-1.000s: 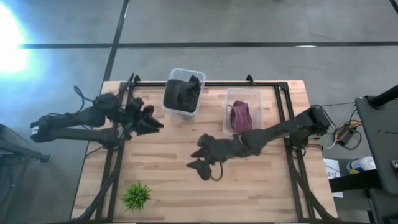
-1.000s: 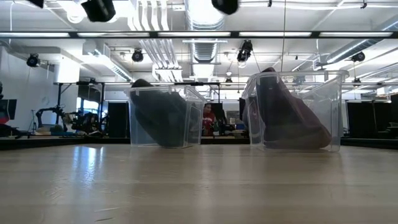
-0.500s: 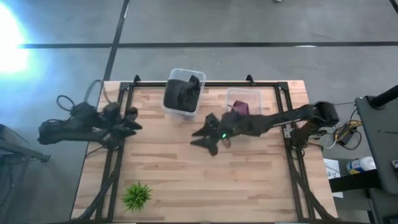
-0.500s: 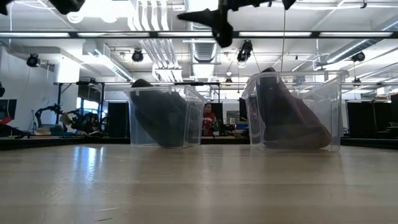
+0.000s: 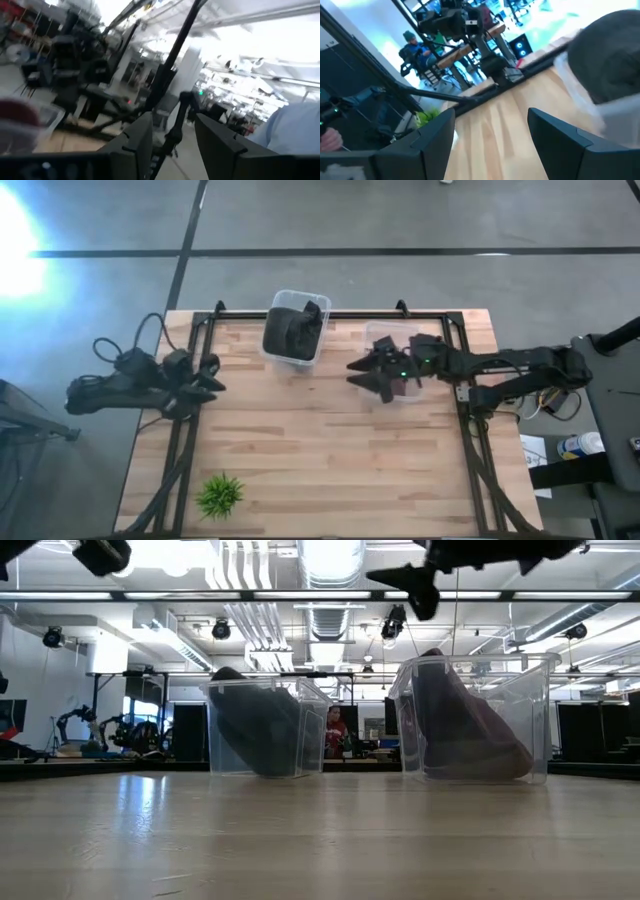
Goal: Pick & Place hat
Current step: Return to Home Position
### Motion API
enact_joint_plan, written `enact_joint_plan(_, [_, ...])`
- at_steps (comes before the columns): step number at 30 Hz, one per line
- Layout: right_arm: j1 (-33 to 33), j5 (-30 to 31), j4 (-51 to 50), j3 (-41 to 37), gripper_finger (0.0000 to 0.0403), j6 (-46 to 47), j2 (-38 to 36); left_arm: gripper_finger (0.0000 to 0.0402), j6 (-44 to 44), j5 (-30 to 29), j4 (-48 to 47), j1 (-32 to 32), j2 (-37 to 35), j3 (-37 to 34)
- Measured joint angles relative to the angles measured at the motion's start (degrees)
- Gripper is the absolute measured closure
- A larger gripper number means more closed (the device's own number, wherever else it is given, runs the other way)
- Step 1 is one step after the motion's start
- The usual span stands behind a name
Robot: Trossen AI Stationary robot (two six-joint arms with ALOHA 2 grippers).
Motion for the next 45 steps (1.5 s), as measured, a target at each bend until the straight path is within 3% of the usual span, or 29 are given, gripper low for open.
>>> enact_joint_plan(5, [-1.0, 0.0, 0.1, -7.6, 0.0156, -0.2, -8.4, 0.0260, 1.0, -0.8, 1.1, 0.0, -0.1, -2.7])
enact_joint_plan(13, [-1.2, 0.0, 0.0, -17.3, 0.0156, -1.6, -23.8, 0.0260, 0.5, -7.4, 3.8, 0.0, -0.1, -6.6])
enact_joint_plan(24, [-1.1, 0.2, -10.5, -22.9, 0.0156, -5.4, -39.1, 0.0260, -0.9, -7.7, 3.4, 0.0, -0.1, -10.4])
enact_joint_plan(32, [-1.1, 0.2, -11.5, -27.2, 0.0156, -7.0, -44.7, 0.0260, -1.0, -7.7, 3.4, 0.0, -0.1, -15.1])
enact_joint_plan(40, [-1.1, 0.2, -11.5, -31.9, 0.0156, -7.1, -45.0, 0.0260, -1.0, -7.7, 3.3, 0.0, -1.1, -22.2])
enact_joint_plan(45, [-1.1, 0.4, -10.3, -34.4, 0.0156, -7.9, -44.8, 0.0260, -0.9, -8.7, -4.1, 0.0, -3.1, -21.9])
